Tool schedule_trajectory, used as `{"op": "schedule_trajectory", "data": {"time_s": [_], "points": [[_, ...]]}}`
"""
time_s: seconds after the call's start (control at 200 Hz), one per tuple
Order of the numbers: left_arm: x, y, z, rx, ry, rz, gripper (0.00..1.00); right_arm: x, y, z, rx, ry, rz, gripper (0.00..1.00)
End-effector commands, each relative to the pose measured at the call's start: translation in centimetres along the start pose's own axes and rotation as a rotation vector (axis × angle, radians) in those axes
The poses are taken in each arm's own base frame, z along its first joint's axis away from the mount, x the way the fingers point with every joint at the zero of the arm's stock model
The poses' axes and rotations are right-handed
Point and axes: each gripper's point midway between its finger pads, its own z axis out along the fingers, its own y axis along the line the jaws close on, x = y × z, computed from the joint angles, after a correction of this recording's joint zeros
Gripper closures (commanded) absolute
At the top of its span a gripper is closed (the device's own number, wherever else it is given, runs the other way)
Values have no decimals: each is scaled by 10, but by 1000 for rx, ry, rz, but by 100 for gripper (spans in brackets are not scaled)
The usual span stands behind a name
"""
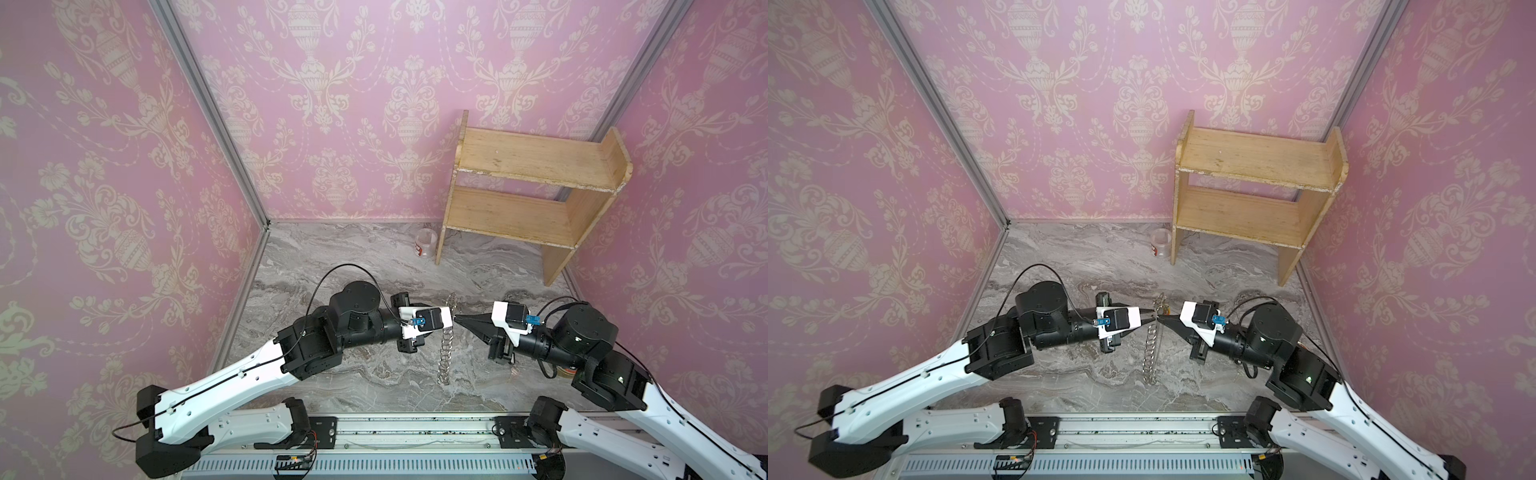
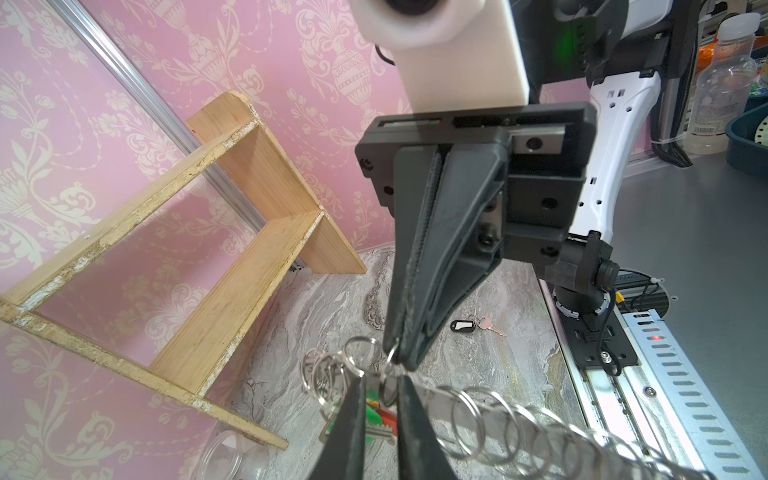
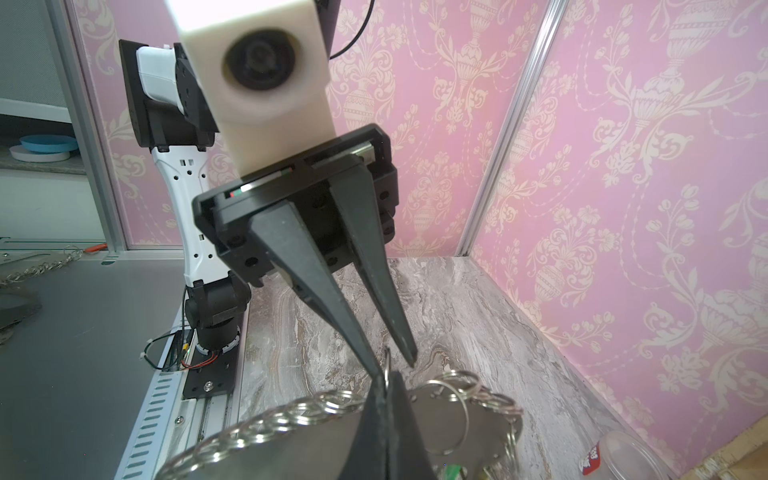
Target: Put the keys on the keyring
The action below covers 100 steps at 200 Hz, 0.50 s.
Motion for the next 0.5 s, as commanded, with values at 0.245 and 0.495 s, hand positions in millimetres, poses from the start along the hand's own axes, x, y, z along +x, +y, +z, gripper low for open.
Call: {"op": "schedule_trajectory", "data": {"time_s": [0.245, 0.495], "points": [[-5, -3, 2, 30, -39, -32, 85, -17, 2, -1, -15, -71, 7, 100], [-8, -6, 1, 48, -46, -34, 90, -17, 2, 0, -19, -70, 8, 100]]}}
